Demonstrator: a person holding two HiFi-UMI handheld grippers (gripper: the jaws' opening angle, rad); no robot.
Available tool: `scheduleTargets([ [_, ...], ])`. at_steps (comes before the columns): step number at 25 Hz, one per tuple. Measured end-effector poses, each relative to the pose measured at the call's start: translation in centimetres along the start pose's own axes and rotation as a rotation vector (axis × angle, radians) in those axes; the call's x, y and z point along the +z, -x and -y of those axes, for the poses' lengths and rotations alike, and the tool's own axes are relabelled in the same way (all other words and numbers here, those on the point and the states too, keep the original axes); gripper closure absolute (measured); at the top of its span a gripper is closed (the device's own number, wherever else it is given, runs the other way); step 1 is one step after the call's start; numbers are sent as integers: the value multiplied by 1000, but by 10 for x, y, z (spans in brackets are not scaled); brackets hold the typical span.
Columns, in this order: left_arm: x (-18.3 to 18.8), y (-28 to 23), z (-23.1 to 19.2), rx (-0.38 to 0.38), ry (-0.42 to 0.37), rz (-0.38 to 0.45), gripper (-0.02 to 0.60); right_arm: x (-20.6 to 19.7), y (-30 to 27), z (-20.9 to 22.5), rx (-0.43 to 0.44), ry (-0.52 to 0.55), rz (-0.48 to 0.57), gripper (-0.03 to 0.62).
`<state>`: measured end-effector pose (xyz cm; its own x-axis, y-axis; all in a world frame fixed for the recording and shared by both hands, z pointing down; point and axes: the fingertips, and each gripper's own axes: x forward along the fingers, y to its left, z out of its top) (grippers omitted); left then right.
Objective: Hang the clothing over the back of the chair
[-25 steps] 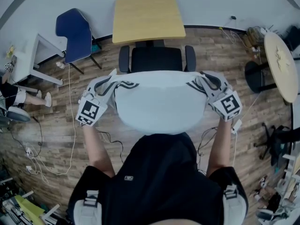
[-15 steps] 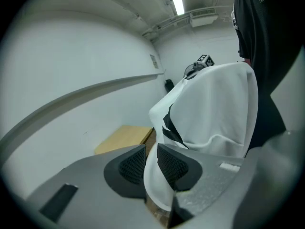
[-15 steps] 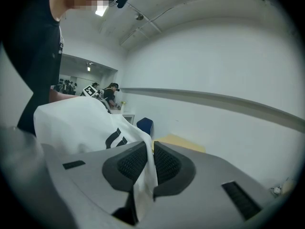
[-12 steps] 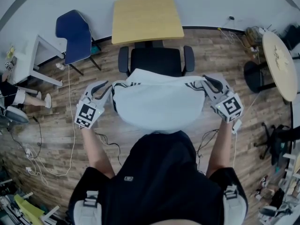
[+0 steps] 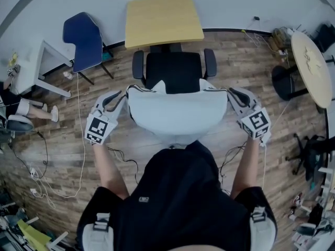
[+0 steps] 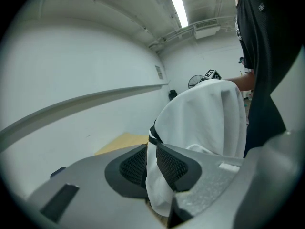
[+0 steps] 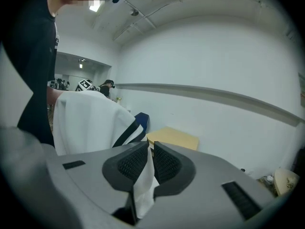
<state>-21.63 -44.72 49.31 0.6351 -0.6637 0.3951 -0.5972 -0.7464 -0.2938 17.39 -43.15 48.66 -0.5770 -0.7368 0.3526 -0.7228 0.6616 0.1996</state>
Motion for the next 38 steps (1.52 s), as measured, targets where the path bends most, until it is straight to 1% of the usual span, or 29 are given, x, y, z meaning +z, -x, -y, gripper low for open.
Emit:
scheduleTargets([
  [2,3,6,5,-2,12,13,518,-3,8,-8,-7,-4,-9,562],
  [5,9,14,13,-24,11,44,547,-4,18,-18,-22,-6,-2,562],
  [8,7,24,21,-29,70,38,578,-3,26,-31,-40,-5,-5,562],
  [11,12,33,33,-28,82,70,581,-5,37,-47,-36,-10,24,576],
  [16,25,54,48,-36,89,122,581,-10,51,-72,-54,-21,28,594],
  [23,20,77,76,-92,115,168,581,-14,62,-111,-67,-56,-8,597],
  [26,20,79,82,-88,122,175,581,-19,61,-120,-42,-49,-1,597],
  [30,14,83,96,-91,136,189,581,-30,63,-136,-17,-77,-42,597],
  [35,12,90,109,-88,138,189,581,-29,60,-147,21,-42,-16,597],
  [38,21,88,119,-82,154,174,581,-27,64,-144,37,-35,-4,599],
])
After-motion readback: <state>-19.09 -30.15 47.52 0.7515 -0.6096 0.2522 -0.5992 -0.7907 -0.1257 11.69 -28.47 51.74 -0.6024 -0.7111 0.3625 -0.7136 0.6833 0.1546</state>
